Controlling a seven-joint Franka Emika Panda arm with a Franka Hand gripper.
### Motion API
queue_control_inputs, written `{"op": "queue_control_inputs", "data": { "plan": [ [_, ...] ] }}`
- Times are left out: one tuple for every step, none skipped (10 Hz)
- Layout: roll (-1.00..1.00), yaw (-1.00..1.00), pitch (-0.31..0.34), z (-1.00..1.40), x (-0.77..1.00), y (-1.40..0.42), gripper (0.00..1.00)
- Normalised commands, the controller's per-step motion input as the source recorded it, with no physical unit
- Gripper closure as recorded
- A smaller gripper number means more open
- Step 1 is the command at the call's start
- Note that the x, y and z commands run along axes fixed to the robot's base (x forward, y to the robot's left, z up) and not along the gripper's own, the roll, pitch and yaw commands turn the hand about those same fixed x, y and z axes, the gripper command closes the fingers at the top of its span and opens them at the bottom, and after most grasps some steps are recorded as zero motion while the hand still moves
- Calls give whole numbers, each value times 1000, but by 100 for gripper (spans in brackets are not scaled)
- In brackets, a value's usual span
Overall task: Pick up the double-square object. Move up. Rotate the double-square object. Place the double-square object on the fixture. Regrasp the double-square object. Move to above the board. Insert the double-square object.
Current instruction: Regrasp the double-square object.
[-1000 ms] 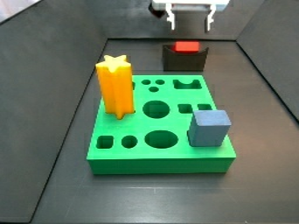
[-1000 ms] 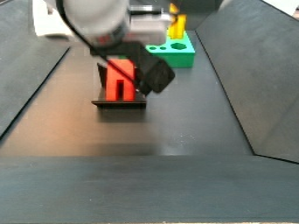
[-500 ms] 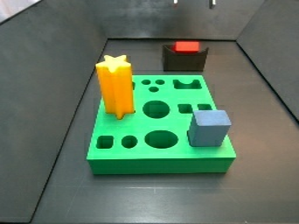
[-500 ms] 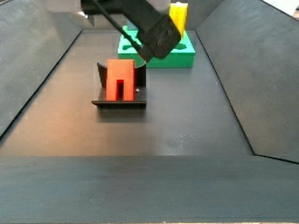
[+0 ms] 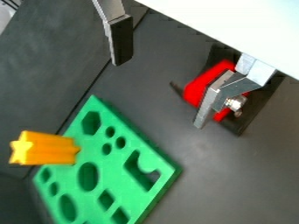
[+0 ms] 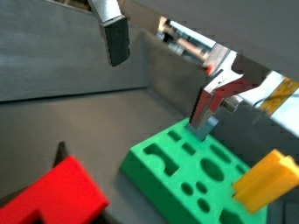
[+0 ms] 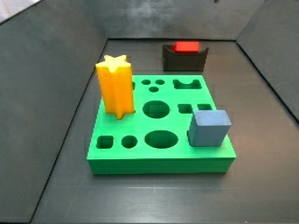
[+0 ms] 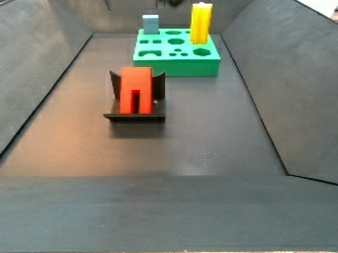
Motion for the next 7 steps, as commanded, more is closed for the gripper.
{"op": "queue_control_inputs", "data": {
  "plan": [
    [1000,20,36,24,-38,-31,0],
    [1000,20,33,6,-26,-38,0],
    [1000,20,28,17,-42,-31,0],
    [1000,21,22,18,-50,-29,0],
    [1000,21,16,6,-46,-28,0],
    [1000,22,10,1,-47,-29,0],
    [1000,23,2,7,-44,-22,0]
  ]
}}
